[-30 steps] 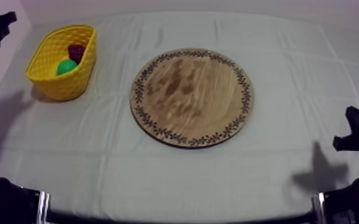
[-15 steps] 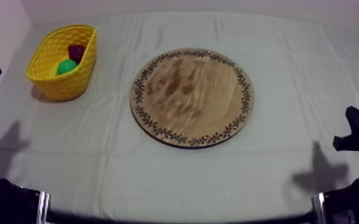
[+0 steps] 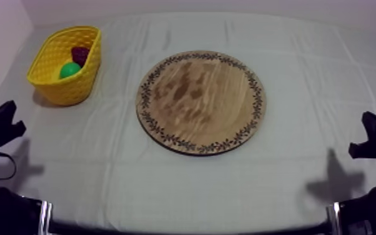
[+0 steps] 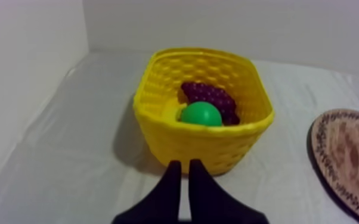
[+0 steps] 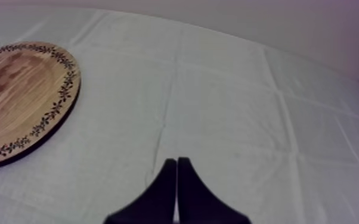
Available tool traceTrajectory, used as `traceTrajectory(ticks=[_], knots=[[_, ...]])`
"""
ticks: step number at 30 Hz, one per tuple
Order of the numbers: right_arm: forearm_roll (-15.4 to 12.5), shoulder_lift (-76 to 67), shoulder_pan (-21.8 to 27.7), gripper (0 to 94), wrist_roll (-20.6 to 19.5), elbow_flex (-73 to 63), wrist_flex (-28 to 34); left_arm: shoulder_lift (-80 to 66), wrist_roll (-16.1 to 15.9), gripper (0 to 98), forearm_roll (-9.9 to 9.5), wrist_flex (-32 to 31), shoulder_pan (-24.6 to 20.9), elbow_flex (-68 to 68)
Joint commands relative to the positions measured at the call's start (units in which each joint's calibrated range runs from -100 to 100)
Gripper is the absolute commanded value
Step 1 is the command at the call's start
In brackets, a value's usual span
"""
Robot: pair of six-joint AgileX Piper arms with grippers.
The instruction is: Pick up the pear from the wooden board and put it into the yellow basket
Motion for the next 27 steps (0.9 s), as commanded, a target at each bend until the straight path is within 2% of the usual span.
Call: traceTrajectory(ticks=[1, 4, 10, 17, 27], knots=[[0.03, 0.01, -0.03, 0.5, 0.03, 0.05, 0.01, -1.73, -0.71, 3.4, 0.00, 2.90, 0.05, 0.25], [0.03, 0.01, -0.03, 0.5, 0.03, 0.05, 0.01, -4.58, -1.98, 3.2, 0.47, 6.84, 0.39, 0.45], [0.03, 0.01, -0.03, 0.5, 0.03, 0.05, 0.01, -11.05, -2.99, 3.4, 1.68, 10.93, 0.87, 0.42], [0.03, 0.01, -0.03, 0.5, 0.03, 0.05, 0.01, -13.43, -3.07, 5.0, 2.20, 10.75, 1.22, 0.54], [0.03, 0.01, -0.03, 0.5, 0.03, 0.05, 0.01, -13.64, -1.63, 4.5, 2.43, 11.10, 1.51, 0.55]])
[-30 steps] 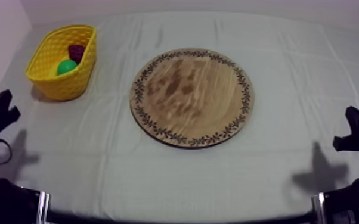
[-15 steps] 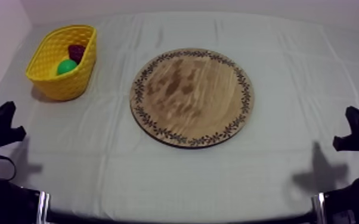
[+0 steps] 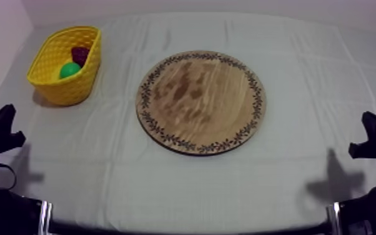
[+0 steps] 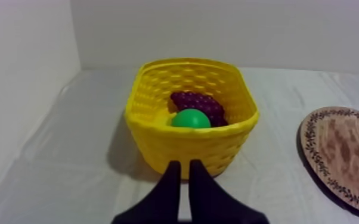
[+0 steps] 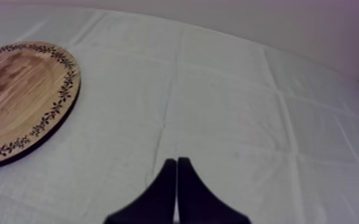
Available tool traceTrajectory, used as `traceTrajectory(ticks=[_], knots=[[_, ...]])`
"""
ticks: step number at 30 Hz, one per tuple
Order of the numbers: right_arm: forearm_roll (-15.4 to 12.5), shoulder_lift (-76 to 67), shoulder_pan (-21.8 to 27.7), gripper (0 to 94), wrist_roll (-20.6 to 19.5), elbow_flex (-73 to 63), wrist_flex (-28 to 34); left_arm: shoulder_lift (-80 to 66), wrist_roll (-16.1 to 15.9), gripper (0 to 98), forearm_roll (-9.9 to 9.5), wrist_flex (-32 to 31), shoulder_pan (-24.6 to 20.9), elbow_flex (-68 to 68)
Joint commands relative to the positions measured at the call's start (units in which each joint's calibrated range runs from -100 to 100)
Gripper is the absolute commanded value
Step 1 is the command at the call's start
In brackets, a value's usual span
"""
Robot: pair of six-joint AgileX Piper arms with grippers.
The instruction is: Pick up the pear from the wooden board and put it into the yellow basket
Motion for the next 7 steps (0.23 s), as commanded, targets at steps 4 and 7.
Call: traceTrajectory(ticks=[4, 7], knots=[[0.03, 0.01, -0.03, 0.5, 0.00, 0.05, -0.01, -0.05, 0.90, 3.5, 0.03, 0.31, 0.04, 0.00], [0.03, 0.01, -0.03, 0.5, 0.00, 0.05, -0.01, -0.05, 1.21, 3.1, 0.01, 1.08, 0.05, 0.00]])
